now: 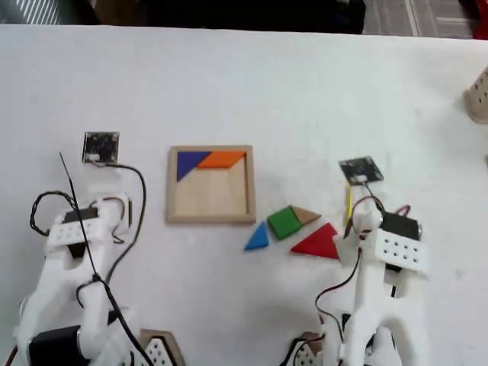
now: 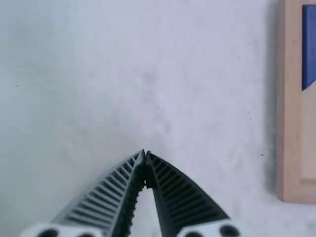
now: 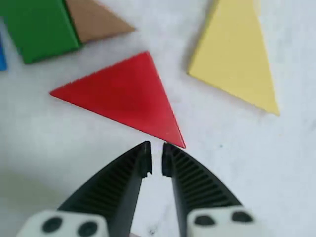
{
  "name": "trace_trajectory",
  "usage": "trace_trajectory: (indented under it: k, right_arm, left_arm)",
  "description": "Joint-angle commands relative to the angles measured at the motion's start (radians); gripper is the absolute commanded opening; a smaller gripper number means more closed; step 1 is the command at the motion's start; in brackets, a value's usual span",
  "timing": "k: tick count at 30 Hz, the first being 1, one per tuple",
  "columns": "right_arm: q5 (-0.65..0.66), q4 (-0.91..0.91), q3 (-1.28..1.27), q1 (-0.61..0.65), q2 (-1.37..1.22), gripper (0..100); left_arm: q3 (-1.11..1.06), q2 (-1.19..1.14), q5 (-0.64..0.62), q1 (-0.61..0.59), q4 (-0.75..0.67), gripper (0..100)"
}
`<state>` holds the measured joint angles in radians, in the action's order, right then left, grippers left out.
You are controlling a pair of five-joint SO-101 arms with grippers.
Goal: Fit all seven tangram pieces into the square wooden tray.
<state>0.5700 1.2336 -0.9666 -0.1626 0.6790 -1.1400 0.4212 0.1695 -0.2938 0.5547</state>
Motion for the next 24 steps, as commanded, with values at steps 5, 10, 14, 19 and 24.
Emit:
trace_trajectory:
  k: [5, 10, 14, 19, 24]
  right_arm:
    - [-0.06, -0.088, 0.13, 0.323, -0.102, 22.8]
    - [0.23, -0.202, 0.133, 0.381, -0.309, 22.7]
    - [0.338, -0.334, 0.133, 0.335, -0.407, 22.8]
    - [0.342, -0.433, 0.133, 0.317, -0.452, 22.7]
    - [0.384, -0.464, 0.146, 0.3, -0.455, 22.7]
  left_arm:
    - [0.009, 0.027, 0.009, -0.005, -0.026, 2]
    - [0.011, 0.027, 0.009, -0.005, -0.026, 2]
    - [0.011, 0.027, 0.009, -0.004, -0.026, 2]
    - [0.011, 0.027, 0.009, -0.004, -0.026, 2]
    - [0.012, 0.027, 0.009, -0.002, -0.026, 2]
